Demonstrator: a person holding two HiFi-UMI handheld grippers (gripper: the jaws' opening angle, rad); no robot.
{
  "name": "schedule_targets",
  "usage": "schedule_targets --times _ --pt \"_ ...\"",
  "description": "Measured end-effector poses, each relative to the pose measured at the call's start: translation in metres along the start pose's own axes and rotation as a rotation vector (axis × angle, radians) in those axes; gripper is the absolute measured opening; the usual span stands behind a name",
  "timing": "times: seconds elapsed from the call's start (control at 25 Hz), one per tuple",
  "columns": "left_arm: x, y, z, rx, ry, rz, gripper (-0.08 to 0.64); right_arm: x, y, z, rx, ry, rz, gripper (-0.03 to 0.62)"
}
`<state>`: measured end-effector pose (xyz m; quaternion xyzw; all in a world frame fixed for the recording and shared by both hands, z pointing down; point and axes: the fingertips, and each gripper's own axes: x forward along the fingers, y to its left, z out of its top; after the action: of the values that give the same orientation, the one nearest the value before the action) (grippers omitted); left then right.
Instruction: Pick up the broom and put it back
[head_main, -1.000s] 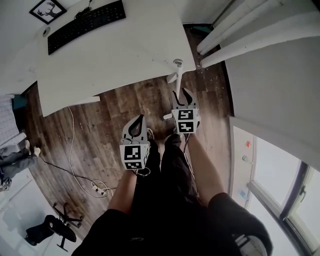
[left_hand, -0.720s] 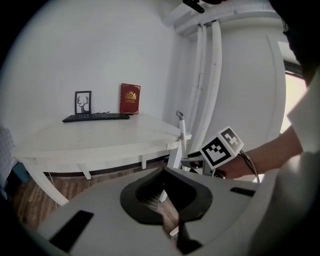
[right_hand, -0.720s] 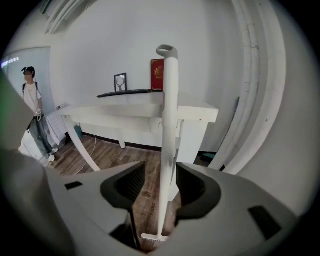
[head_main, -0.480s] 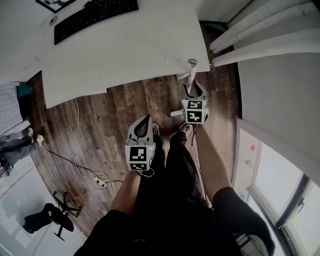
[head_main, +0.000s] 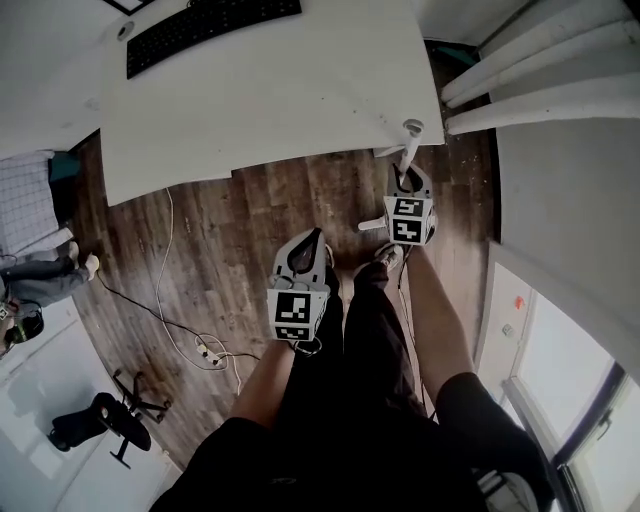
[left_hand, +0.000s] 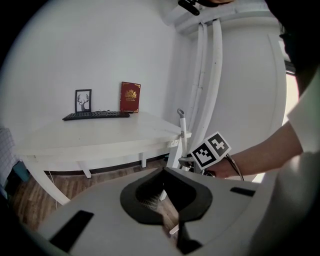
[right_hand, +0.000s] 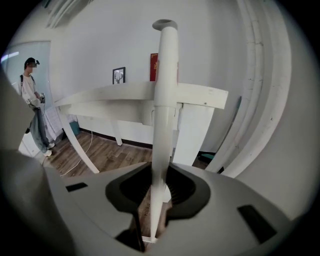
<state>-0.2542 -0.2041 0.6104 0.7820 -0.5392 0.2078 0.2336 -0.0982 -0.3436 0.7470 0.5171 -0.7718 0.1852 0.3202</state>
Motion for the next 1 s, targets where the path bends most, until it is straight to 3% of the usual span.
schedule_targets --times 0.6,1.0 --pt "-0.009 -0.012 0.001 0.019 -0.019 -0.06 0.003 -0.045 0.01 -0.015 0.012 -0.025 -0.025 0.101" --pt "-0.026 -0.026 0.01 0.075 -0.056 -0.151 0.003 -0.107 0.008 -0.034 0.067 -0.057 -0.117 0.1"
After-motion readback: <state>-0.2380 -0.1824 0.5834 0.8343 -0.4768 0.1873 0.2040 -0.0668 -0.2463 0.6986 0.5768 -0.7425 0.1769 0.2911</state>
